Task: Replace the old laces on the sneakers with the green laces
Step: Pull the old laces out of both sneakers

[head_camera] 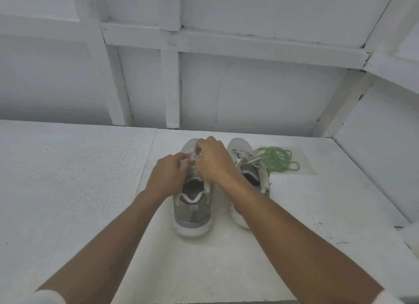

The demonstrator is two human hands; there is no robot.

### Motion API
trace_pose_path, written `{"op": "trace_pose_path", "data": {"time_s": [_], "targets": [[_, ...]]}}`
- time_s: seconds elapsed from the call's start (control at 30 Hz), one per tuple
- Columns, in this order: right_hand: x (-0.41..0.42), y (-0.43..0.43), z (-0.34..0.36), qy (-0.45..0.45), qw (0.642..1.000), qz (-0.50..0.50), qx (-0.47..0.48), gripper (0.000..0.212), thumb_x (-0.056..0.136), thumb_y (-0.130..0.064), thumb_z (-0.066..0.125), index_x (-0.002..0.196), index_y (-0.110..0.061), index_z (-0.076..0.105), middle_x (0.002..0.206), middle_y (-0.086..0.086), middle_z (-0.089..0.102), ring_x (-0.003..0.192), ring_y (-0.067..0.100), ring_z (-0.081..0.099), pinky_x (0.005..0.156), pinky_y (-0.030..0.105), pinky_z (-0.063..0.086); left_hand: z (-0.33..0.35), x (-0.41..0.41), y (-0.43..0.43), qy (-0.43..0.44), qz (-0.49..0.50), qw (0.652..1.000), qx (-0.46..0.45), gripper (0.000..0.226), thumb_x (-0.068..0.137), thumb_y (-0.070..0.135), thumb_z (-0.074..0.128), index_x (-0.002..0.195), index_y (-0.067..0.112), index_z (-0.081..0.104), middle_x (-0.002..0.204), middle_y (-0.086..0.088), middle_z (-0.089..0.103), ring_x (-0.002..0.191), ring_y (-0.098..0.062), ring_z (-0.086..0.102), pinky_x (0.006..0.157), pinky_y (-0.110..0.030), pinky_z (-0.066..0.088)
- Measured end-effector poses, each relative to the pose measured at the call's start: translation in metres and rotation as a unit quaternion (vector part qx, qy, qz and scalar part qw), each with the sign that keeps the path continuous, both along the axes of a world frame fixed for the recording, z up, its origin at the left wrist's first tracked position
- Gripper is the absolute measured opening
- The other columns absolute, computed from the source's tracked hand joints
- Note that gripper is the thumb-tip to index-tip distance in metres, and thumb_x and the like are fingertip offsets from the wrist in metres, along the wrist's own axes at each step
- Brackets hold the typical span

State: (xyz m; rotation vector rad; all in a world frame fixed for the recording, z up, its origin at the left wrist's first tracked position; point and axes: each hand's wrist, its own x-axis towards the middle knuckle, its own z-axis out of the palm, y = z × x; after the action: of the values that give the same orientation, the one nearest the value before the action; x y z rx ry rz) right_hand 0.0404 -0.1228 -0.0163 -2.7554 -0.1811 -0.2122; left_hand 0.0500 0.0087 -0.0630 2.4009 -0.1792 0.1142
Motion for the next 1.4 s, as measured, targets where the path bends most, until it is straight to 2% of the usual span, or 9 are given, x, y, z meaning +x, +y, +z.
{"op": "trace_pose_path", "data": {"time_s": [0.17,0.37,0.5,0.63,0.77,0.9,1.03,1.23,1.4], "targets": [[0.023,0.01,-0.004,0.042,0.992,0.054,-0.108,0.025,0.088,-0.009,0.049,0.106,-0.017,0.064,0.118,0.004,0.056,0.114,0.028,0.043,0.09,0.036,0.036,-0.005,-0.006,-0.002,-0.014,0.054,0.997,-0.057,0.032,0.099,0.026,0.041,0.097,0.013,0.069,0.088,-0.007,0.07,0.086,-0.027,0.061,0.078,-0.04,0.05],[0.028,0.014,-0.008,0.042,0.989,0.059,-0.129,0.013,0.088,-0.014,0.05,0.089,-0.027,0.053,0.11,0.001,0.058,0.11,0.027,0.044,0.082,0.036,0.031,-0.005,-0.009,-0.002,-0.013,0.062,0.995,-0.075,0.041,0.095,0.034,0.035,0.099,0.011,0.069,0.09,-0.007,0.07,0.086,-0.027,0.061,0.077,-0.039,0.05],[0.032,-0.001,0.008,0.035,0.992,-0.013,-0.123,0.015,0.09,-0.02,0.049,0.102,-0.019,0.057,0.114,0.004,0.058,0.115,0.03,0.045,0.09,0.041,0.035,-0.003,-0.011,-0.003,-0.015,0.075,0.994,-0.077,0.034,0.101,0.025,0.04,0.102,0.007,0.068,0.095,-0.011,0.07,0.091,-0.029,0.06,0.081,-0.037,0.048],[0.034,-0.013,0.018,0.052,0.994,-0.083,-0.052,0.012,0.088,-0.014,0.048,0.099,-0.012,0.051,0.115,0.009,0.057,0.114,0.033,0.047,0.09,0.041,0.037,-0.003,-0.012,-0.005,-0.018,0.082,0.993,-0.077,0.034,0.101,0.024,0.04,0.103,0.005,0.068,0.096,-0.013,0.07,0.091,-0.03,0.059,0.08,-0.036,0.046],[0.03,-0.001,0.012,0.084,0.996,0.013,-0.029,0.035,0.089,-0.02,0.051,0.122,-0.013,0.05,0.129,0.007,0.049,0.121,0.031,0.042,0.096,0.043,0.035,-0.004,-0.011,-0.005,-0.019,0.088,0.993,-0.079,0.034,0.1,0.023,0.04,0.101,0.004,0.068,0.094,-0.013,0.07,0.088,-0.029,0.059,0.079,-0.036,0.045],[0.024,0.012,-0.003,0.07,0.988,0.069,-0.122,0.021,0.091,-0.026,0.051,0.108,-0.018,0.061,0.116,0.0,0.051,0.119,0.025,0.037,0.095,0.043,0.032,-0.006,-0.01,-0.005,-0.019,0.091,0.992,-0.084,0.034,0.1,0.022,0.04,0.098,0.003,0.068,0.088,-0.012,0.069,0.084,-0.028,0.058,0.075,-0.036,0.043],[0.026,0.003,0.0,0.031,0.99,0.029,-0.133,0.019,0.089,-0.018,0.051,0.106,-0.018,0.061,0.113,0.002,0.057,0.117,0.028,0.042,0.091,0.041,0.034,-0.006,-0.01,-0.005,-0.025,0.097,0.991,-0.084,0.035,0.1,0.023,0.04,0.097,0.002,0.068,0.089,-0.013,0.069,0.082,-0.026,0.056,0.073,-0.035,0.042],[0.04,-0.028,0.023,-0.057,0.988,-0.128,-0.061,0.028,0.087,-0.011,0.047,0.115,-0.008,0.052,0.118,0.009,0.052,0.111,0.032,0.047,0.086,0.041,0.037,-0.005,-0.012,-0.006,-0.021,0.1,0.99,-0.098,0.034,0.1,0.024,0.041,0.1,0.004,0.069,0.092,-0.013,0.069,0.081,-0.023,0.053,0.072,-0.031,0.04],[0.034,-0.005,0.003,0.019,0.999,0.004,-0.045,0.033,0.088,-0.02,0.053,0.121,-0.015,0.055,0.127,0.006,0.052,0.125,0.031,0.038,0.098,0.044,0.034,-0.006,-0.011,-0.006,-0.025,0.101,0.99,-0.092,0.034,0.1,0.022,0.04,0.1,0.002,0.068,0.092,-0.014,0.069,0.081,-0.024,0.054,0.074,-0.033,0.042]]}}
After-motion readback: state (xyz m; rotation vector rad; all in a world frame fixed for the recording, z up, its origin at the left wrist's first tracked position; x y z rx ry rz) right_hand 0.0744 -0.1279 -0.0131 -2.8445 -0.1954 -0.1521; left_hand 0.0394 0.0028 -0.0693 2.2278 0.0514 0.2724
